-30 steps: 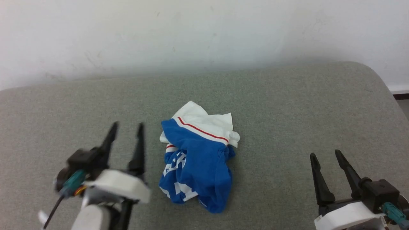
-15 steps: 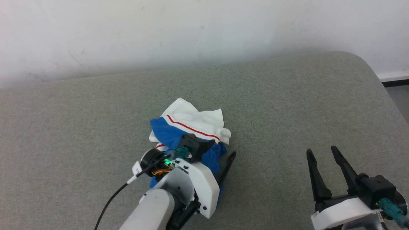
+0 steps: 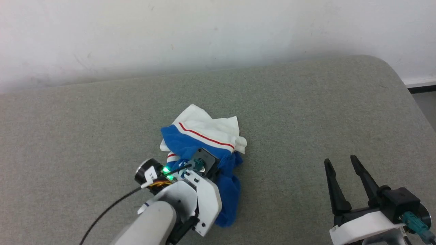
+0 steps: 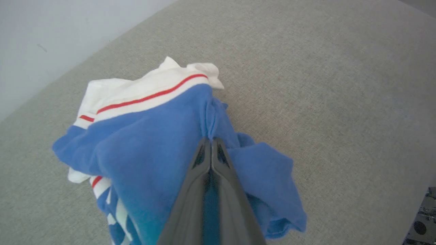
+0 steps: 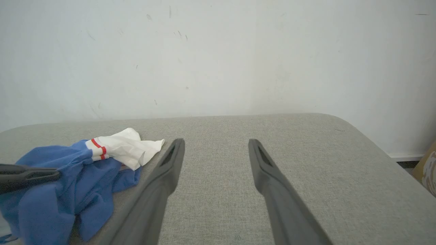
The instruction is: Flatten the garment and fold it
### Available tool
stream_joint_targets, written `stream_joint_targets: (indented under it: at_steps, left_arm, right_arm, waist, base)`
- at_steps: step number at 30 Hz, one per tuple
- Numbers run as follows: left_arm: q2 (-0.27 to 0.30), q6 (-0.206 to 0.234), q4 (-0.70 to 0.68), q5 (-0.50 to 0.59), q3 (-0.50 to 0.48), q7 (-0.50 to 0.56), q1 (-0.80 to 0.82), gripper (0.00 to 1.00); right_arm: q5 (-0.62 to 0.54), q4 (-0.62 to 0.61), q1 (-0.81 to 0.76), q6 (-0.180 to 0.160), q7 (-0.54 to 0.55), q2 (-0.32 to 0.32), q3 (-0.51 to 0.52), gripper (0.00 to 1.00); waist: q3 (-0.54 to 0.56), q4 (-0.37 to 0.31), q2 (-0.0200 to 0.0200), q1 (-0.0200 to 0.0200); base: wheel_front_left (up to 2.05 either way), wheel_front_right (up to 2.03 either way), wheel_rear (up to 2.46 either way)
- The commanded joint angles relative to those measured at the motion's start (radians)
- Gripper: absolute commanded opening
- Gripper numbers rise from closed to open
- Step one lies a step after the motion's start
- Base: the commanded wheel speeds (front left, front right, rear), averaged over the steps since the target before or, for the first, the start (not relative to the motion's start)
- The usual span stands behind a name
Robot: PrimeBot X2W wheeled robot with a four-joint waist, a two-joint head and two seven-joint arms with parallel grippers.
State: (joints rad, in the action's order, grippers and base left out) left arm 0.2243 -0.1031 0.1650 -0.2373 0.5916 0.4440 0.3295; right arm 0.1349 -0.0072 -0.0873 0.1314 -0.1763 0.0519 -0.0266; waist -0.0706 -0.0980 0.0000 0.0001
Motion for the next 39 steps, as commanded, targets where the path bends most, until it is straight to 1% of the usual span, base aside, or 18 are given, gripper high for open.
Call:
stream_joint_targets:
  at_steps: [1,4,6,8,11,12,17,19,21,24,26,27,28,31,33,35,37,39]
  left_arm:
    - [0.011,0.008,-0.016,0.009,0.000,-0.005,0.015,0.00]
    - [0.020,0.013,-0.050,0.011,-0.003,-0.018,0.013,0.00]
    - [0.023,0.028,-0.080,0.013,-0.013,-0.047,0.009,0.00]
    - [0.024,0.055,-0.123,0.009,-0.041,-0.089,-0.001,0.00]
    - [0.038,0.124,-0.200,-0.010,-0.111,-0.136,-0.055,0.00]
    - [0.038,0.124,-0.200,-0.010,-0.111,-0.136,-0.055,0.00]
    - [0.067,0.274,-0.320,-0.076,-0.251,-0.151,-0.284,0.00]
    - [0.075,0.321,-0.345,-0.100,-0.289,-0.145,-0.390,0.00]
    - [0.076,0.355,-0.354,-0.124,-0.316,-0.139,-0.480,0.00]
    - [0.072,0.375,-0.340,-0.161,-0.340,-0.134,-0.561,0.00]
    - [0.069,0.370,-0.320,-0.183,-0.343,-0.132,-0.587,0.00]
    - [0.067,0.364,-0.310,-0.193,-0.343,-0.134,-0.594,0.45]
    - [0.070,0.354,-0.302,-0.196,-0.338,-0.134,-0.596,1.00]
    - [0.060,0.349,-0.312,-0.196,-0.354,-0.193,-0.568,1.00]
    - [0.050,0.358,-0.327,-0.192,-0.373,-0.238,-0.545,1.00]
    - [0.047,0.351,-0.343,-0.188,-0.373,-0.262,-0.522,1.00]
    - [0.051,0.328,-0.352,-0.184,-0.353,-0.262,-0.493,1.00]
    - [0.062,0.289,-0.344,-0.176,-0.313,-0.236,-0.452,1.00]
  right_arm:
    - [0.008,0.002,0.008,-0.001,-0.003,-0.002,0.001,1.00]
    - [0.008,0.003,0.007,-0.001,-0.004,-0.002,0.007,1.00]
    - [0.006,0.005,0.001,-0.001,-0.005,-0.002,0.012,1.00]
    - [0.006,0.004,-0.005,-0.001,-0.003,-0.002,0.018,1.00]
    - [0.006,0.003,-0.010,-0.001,0.001,-0.002,0.015,1.00]
    - [0.006,0.003,-0.010,-0.001,0.001,-0.002,0.015,1.00]
    - [0.001,-0.004,-0.013,-0.001,0.006,-0.002,0.014,1.00]
    - [0.000,-0.010,-0.016,-0.001,0.007,-0.002,0.018,1.00]
    - [-0.001,-0.012,-0.016,-0.001,0.010,-0.002,0.019,1.00]
    - [-0.002,-0.014,-0.017,-0.001,0.013,-0.002,0.016,1.00]
    - [-0.001,-0.013,-0.014,-0.001,0.015,-0.002,0.009,1.00]
    - [-0.001,-0.012,-0.013,-0.001,0.015,-0.002,0.007,1.00]
    - [-0.002,-0.012,-0.012,-0.001,0.015,-0.002,0.007,1.00]
    - [-0.004,-0.013,-0.013,-0.001,0.018,-0.002,0.010,1.00]
    - [-0.006,-0.014,-0.014,-0.001,0.021,-0.002,0.009,1.00]
    - [-0.007,-0.016,-0.014,-0.001,0.023,-0.002,0.008,1.00]
    - [-0.006,-0.018,-0.014,-0.001,0.023,-0.002,0.008,1.00]
    - [-0.003,-0.018,-0.013,-0.001,0.021,-0.002,0.010,1.00]
  waist:
    - [0.005,0.008,0.0000,-0.0001]
    - [0.010,0.020,0.0000,-0.0001]
    - [0.017,0.030,0.0000,-0.0001]
    - [0.021,0.046,0.0000,-0.0001]
    - [0.028,0.066,0.0000,-0.0001]
    - [0.028,0.066,0.0000,-0.0001]
    - [0.033,0.091,0.0000,-0.0001]
    - [0.031,0.102,0.0000,-0.0001]
    - [0.026,0.112,0.0000,-0.0001]
    - [0.024,0.125,0.0000,-0.0001]
    - [0.025,0.128,0.0000,-0.0001]
    - [0.026,0.129,0.0000,-0.0001]
    - [0.028,0.131,0.0000,-0.0001]
    - [0.031,0.135,0.0000,-0.0001]
    - [0.035,0.134,0.0000,-0.0001]
    - [0.035,0.130,0.0000,-0.0001]
    - [0.035,0.126,0.0000,-0.0001]
    - [0.031,0.122,0.0000,-0.0001]
  base:
    - [0.00,0.00,0.00]
    - [0.00,0.00,0.00]
    - [0.00,0.00,0.00]
    - [0.00,0.00,0.00]
    - [0.00,0.00,0.00]
    - [0.00,0.00,0.00]
    - [0.00,0.00,0.00]
    - [0.00,0.00,0.00]
    - [0.00,0.00,0.00]
    - [0.00,0.00,0.00]
    - [0.00,0.00,0.00]
    - [0.00,0.00,0.00]
    - [0.00,0.00,0.00]
    - [0.00,0.00,0.00]
    - [0.00,0.00,0.00]
    - [0.00,0.00,0.00]
    - [0.00,0.00,0.00]
    - [0.00,0.00,0.00]
